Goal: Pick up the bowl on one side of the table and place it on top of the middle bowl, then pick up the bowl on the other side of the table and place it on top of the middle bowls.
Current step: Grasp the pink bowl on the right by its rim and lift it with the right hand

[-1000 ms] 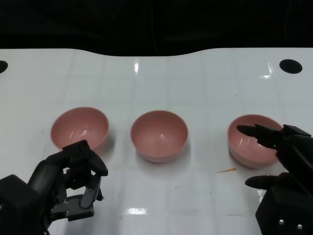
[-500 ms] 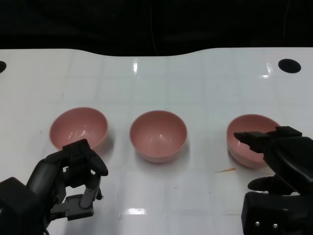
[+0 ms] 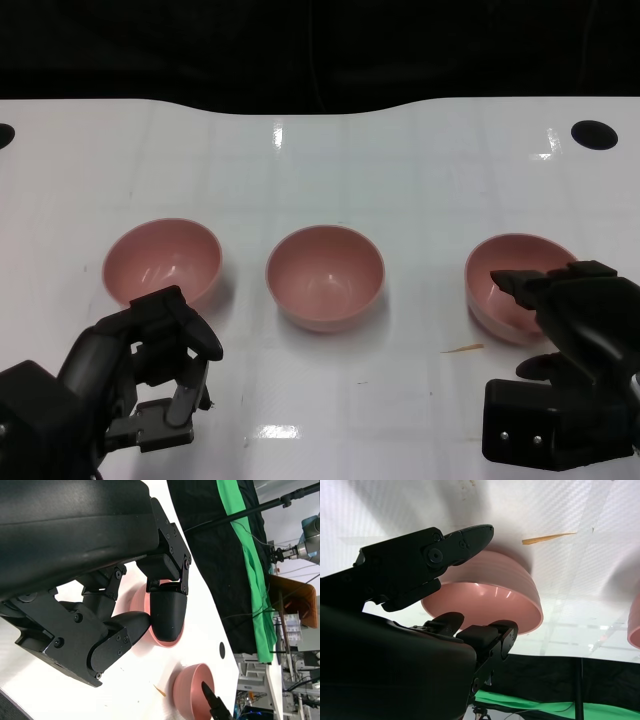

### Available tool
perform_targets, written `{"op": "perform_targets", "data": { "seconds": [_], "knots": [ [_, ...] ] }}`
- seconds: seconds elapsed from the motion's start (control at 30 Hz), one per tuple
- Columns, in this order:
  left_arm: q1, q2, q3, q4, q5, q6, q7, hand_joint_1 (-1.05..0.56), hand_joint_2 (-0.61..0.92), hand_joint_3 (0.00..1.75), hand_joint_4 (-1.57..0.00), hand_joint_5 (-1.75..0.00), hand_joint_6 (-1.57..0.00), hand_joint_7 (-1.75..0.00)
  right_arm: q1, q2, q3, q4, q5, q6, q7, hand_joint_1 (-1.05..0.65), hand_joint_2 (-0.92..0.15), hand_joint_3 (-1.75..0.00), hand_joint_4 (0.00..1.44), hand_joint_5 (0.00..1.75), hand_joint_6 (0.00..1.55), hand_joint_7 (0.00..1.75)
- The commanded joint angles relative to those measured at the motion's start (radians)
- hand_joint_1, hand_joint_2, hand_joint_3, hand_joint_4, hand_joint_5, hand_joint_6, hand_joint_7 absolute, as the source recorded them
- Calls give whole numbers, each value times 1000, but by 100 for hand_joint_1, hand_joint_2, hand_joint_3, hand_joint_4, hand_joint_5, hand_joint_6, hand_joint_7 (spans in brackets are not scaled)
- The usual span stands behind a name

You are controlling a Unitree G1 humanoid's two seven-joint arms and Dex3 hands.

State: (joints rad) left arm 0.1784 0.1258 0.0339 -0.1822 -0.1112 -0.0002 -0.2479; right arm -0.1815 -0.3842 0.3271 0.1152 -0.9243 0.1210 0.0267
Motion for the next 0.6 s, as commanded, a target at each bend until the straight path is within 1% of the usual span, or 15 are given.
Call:
{"op": "perform_targets", "data": {
  "seconds": [0.03, 0.17, 0.3, 0.43, 0.6],
  "knots": [
    [6, 11, 4, -13, 15, -4, 15, -14, 45, 126, -78, -175, -74, -154, -32, 3, 12, 54, -1, -1, -41, -51, -85, 0, 37, 23, 42, 1],
    [8, 8, 4, -15, 7, 4, 10, -15, 42, 125, -78, -175, -74, -154, -73, 15, 36, 154, 4, -13, -85, -48, -86, 0, 42, 21, 44, 2],
    [11, 5, 7, -17, 0, 0, 8, -16, 42, 125, -78, -175, -74, -154, -105, 20, 58, 223, 10, -26, -99, -49, -88, -1, 46, 19, 45, 1],
    [12, 6, 7, -19, 2, 1, 10, -16, 42, 124, -77, -175, -75, -153, -133, 25, 78, 275, 21, -32, -92, -50, -91, -1, 49, 17, 49, 2],
    [11, 8, 7, -14, 2, -10, 4, -15, 43, 125, -77, -175, -75, -153, -156, 25, 105, 308, 20, -22, -76, -50, -92, -3, 60, 18, 55, 4]
  ]
}}
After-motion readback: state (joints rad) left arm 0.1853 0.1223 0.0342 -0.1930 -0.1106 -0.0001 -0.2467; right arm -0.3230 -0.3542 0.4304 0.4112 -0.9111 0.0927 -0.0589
